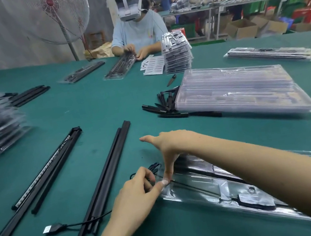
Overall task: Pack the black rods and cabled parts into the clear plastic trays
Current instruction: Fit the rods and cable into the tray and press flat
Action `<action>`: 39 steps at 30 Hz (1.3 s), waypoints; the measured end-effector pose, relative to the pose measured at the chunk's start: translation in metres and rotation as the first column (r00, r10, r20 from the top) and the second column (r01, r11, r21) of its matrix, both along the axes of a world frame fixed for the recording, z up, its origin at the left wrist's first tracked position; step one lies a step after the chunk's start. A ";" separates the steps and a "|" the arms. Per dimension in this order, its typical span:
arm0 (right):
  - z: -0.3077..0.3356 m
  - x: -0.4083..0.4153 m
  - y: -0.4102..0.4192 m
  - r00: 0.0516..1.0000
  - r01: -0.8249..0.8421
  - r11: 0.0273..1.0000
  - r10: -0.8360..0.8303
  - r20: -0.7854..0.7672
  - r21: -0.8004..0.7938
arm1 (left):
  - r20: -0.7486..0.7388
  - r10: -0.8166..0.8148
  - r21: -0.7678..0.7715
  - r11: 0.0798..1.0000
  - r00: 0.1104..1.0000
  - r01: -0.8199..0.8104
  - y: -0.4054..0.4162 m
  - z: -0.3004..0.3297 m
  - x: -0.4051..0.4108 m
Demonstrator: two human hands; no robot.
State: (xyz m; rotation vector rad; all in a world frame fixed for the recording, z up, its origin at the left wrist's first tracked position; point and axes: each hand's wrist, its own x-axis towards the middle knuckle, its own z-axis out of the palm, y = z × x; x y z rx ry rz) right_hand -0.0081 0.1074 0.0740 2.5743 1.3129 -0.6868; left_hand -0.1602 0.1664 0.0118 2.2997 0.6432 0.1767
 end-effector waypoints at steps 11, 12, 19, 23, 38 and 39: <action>-0.009 -0.005 0.004 0.998 -0.038 0.999 0.037 0.051 0.016 | -0.077 -0.012 -0.087 0.996 0.997 0.005 0.005 0.003 0.021; -0.009 -0.006 0.005 0.998 -0.040 0.999 0.040 0.051 0.017 | -0.077 -0.011 -0.053 0.999 0.997 0.007 0.006 0.003 0.023; -0.013 -0.011 0.012 0.995 -0.045 0.999 0.047 0.083 -0.021 | -0.237 -0.090 0.059 0.992 0.967 0.107 0.014 0.008 0.038; -0.006 -0.021 0.022 0.991 -0.093 0.994 0.098 0.092 -0.057 | -0.223 -0.109 0.012 0.993 0.969 0.114 0.013 0.013 0.034; -0.018 0.051 -0.097 0.986 0.138 0.896 -0.082 -0.148 0.422 | -0.083 0.137 0.146 0.981 0.987 -0.124 -0.014 0.015 0.000; -0.019 0.051 -0.105 0.989 0.136 0.898 -0.094 -0.117 0.419 | -0.106 0.159 0.211 0.968 0.982 -0.135 -0.015 0.016 0.000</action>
